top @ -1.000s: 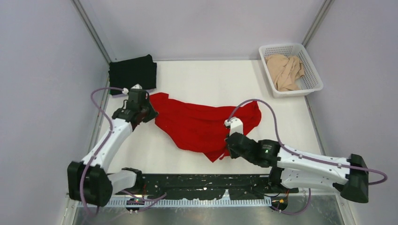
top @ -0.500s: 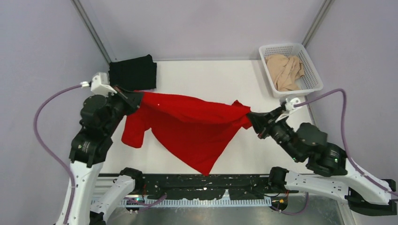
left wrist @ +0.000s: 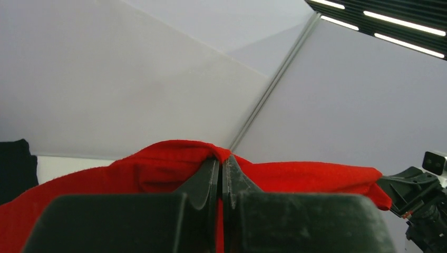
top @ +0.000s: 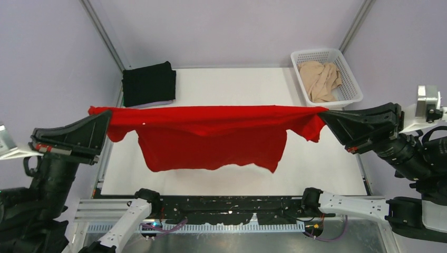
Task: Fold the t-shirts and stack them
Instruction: Flatten out the tshirt
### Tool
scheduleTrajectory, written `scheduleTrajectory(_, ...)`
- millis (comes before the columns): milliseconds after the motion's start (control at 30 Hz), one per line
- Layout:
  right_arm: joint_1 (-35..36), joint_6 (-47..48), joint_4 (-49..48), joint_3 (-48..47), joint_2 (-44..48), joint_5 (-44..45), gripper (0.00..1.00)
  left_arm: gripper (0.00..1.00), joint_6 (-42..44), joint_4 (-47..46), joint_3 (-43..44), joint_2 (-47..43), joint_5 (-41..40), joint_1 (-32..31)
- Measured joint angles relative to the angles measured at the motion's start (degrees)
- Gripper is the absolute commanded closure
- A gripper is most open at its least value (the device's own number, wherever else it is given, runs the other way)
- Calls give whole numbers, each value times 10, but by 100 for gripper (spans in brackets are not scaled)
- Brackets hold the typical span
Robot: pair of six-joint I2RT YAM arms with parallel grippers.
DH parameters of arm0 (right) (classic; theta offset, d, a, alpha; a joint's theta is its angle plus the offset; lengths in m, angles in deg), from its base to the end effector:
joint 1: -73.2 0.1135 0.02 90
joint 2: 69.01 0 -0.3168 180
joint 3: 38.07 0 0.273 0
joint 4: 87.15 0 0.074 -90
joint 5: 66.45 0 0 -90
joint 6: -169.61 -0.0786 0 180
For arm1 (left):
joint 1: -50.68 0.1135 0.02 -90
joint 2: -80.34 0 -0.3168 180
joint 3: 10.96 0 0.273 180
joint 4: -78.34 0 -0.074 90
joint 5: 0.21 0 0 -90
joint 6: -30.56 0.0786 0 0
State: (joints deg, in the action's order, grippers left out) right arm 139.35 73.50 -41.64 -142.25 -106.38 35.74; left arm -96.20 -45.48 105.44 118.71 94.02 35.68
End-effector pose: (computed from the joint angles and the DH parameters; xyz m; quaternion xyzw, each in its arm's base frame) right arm 0.0218 0.0082 0.6115 -0.2048 0.5296 0.4357 0.6984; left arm -0.0308 0.0022 0.6339 -0.0757 0.5556 -0.3799 0.7357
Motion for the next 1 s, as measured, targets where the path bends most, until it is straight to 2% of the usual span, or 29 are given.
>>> scheduleTrajectory(167,0,15,33,-85,-49,-13,95,100,10,18,57,0,9,0)
scheduleTrajectory(333,0,31,51,-85,-57,52,95,100,13,30,67,12,11,0)
scheduleTrajectory(500,1,70,19,-13,-45,211,95,100,15,26,69,80,15,0)
scheduleTrajectory(633,-5,132,-64,75,-62,394,95,100,24,21,51,179,0,0)
scheduleTrajectory(700,-35,149,-98,112,-81,439,95,100,29,17,36,232,-18,0)
scheduleTrajectory(800,-151,133,-129,178,-113,433,95,100,31,-3,-2,319,-47,0)
scheduleTrajectory(900,-263,96,-153,239,-150,377,95,100,33,-25,-36,416,-63,-1)
scheduleTrajectory(1000,-345,61,-192,297,-212,306,95,100,41,-46,-42,518,-57,1)
